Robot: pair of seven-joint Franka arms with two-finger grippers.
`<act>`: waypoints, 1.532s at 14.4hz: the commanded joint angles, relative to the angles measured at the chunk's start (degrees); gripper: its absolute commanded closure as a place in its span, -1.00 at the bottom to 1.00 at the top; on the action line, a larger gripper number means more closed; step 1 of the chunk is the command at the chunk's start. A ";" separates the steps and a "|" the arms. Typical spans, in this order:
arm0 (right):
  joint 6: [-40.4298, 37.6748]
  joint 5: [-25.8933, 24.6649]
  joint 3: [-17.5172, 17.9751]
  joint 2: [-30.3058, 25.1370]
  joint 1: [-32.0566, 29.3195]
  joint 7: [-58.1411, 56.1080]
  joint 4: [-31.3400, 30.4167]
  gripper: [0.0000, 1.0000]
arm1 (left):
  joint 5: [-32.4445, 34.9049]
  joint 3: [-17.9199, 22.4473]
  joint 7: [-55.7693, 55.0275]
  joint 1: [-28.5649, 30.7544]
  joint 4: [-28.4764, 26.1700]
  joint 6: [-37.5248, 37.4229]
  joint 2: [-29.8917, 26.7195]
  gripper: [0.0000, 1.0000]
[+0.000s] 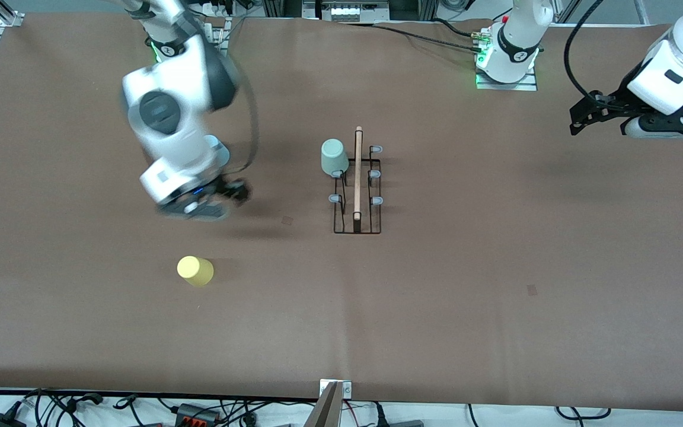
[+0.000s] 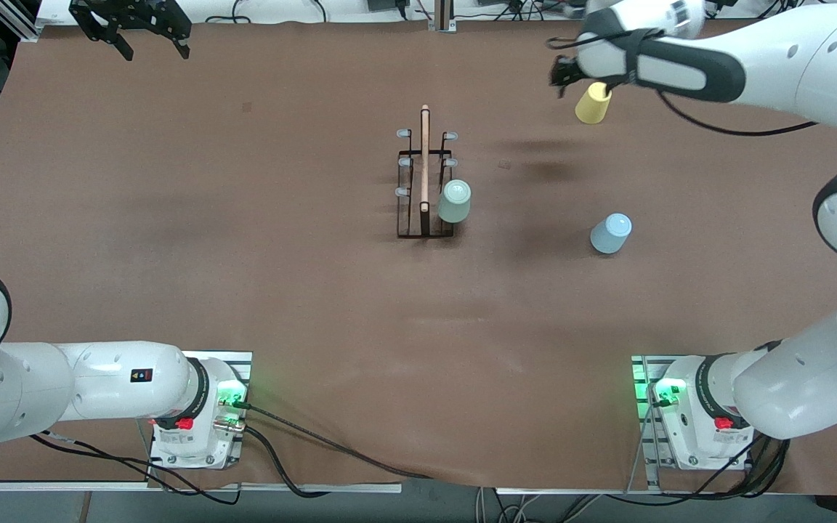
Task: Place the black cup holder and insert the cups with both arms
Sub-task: 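Move the right gripper down to the yellow cup, then close the right gripper on the yellow cup and lift it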
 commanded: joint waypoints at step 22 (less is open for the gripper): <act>33.20 0.51 -5.93 18.61 -2.36 -15.37 0.65 0.53 | 1.35 -2.27 -4.37 0.01 1.35 -2.04 -0.40 -1.00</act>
